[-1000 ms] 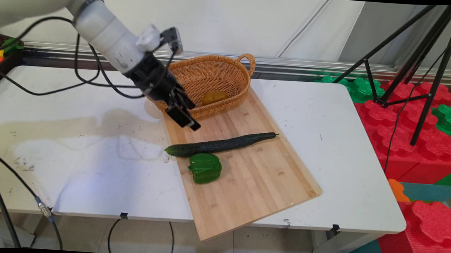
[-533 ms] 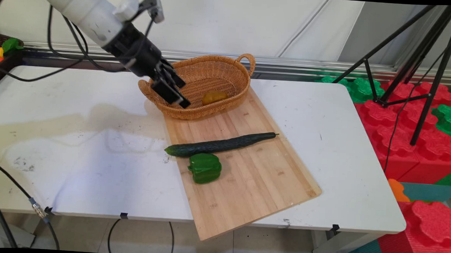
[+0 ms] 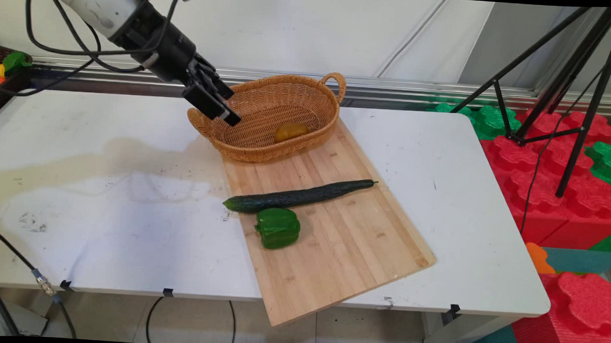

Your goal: Pick up the potato from the vegetable basket

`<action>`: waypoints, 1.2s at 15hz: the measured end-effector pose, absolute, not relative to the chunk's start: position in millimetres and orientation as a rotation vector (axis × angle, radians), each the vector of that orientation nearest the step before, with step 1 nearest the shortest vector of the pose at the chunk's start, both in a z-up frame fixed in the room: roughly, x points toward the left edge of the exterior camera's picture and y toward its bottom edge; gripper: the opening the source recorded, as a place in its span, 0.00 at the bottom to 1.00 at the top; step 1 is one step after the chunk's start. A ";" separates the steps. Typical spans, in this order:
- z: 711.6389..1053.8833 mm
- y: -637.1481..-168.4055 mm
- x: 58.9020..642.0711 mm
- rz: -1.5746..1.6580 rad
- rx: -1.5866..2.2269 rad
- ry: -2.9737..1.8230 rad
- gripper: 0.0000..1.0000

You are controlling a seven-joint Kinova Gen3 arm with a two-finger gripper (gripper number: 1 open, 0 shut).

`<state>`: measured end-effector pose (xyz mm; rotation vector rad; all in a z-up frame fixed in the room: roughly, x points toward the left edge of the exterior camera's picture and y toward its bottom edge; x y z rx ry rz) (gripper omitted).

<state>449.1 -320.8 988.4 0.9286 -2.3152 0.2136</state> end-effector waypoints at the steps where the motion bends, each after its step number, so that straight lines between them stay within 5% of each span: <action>1: 990.6 -320.7 450.4 0.217 0.932 -2.312 1.00; 9: 984.7 -349.0 462.1 0.288 0.978 -2.288 1.00; 18: 927.3 -417.5 474.0 0.302 0.984 -2.318 1.00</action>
